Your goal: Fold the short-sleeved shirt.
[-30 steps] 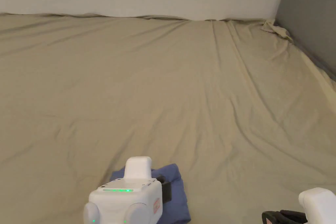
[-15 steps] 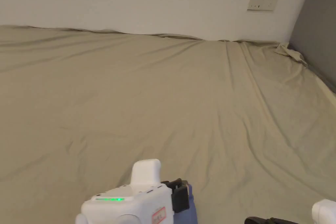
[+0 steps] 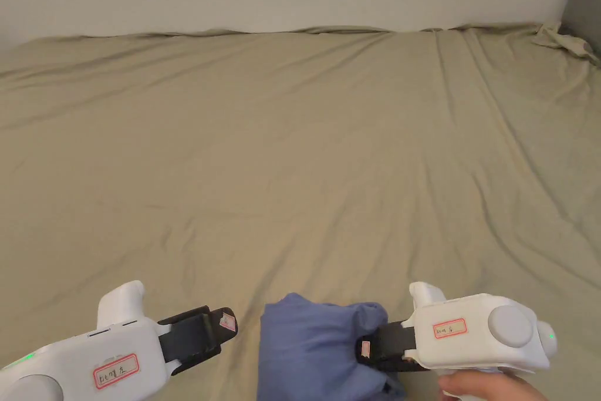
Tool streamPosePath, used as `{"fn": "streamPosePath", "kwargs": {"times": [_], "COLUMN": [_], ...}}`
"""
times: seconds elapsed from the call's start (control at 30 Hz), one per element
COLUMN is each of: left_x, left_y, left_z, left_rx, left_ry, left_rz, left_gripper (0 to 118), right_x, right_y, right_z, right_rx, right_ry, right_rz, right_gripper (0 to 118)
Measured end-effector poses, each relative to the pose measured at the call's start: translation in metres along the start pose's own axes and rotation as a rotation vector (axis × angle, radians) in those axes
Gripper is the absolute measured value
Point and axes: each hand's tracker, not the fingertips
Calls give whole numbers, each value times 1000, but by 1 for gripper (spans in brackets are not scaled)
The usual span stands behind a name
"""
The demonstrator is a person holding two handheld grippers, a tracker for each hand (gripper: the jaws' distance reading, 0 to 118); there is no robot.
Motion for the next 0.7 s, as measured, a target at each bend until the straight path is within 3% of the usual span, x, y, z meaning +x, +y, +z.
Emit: {"fn": "streamPosePath", "kwargs": {"times": [0.03,0.07,0.13,0.27,0.4,0.5,0.6,0.63,0.67,0.7], "left_x": [-2,-4,-5,-8,-7,-9,-9,-10,-3,-6], "left_y": [-1,-2,-5,-5,-17,-21,-32,-29,-31,-25], "left_z": [-1,-2,-10,-44,-86,-121,-132,-132,-122,-121], "left_rx": [7,46,57,63,-103,-309,-367,-314,-278,-253], "left_ry": [-37,-91,-134,-63,32,-51,-141,-137,-140,-67], "left_rz": [22,67,94,19,-54,-34,67,82,89,53], "left_gripper": [44,60,118,118,118,118,116,80,63,63], "right_x": [5,8,6,14,25,24,23,23,23,24], "right_y": [1,1,-3,-3,-1,0,-2,-3,-3,-4], "right_z": [2,4,5,5,5,4,5,5,5,5], "right_rx": [-7,-15,-11,-15,-24,-28,-24,-21,-18,-14], "right_ry": [47,71,54,89,137,141,139,140,144,148], "right_rz": [-38,-76,-24,-49,-69,-60,-53,-51,-52,-56], "right_gripper": [2,2,2,2,2,2,2,2,2,2]}}
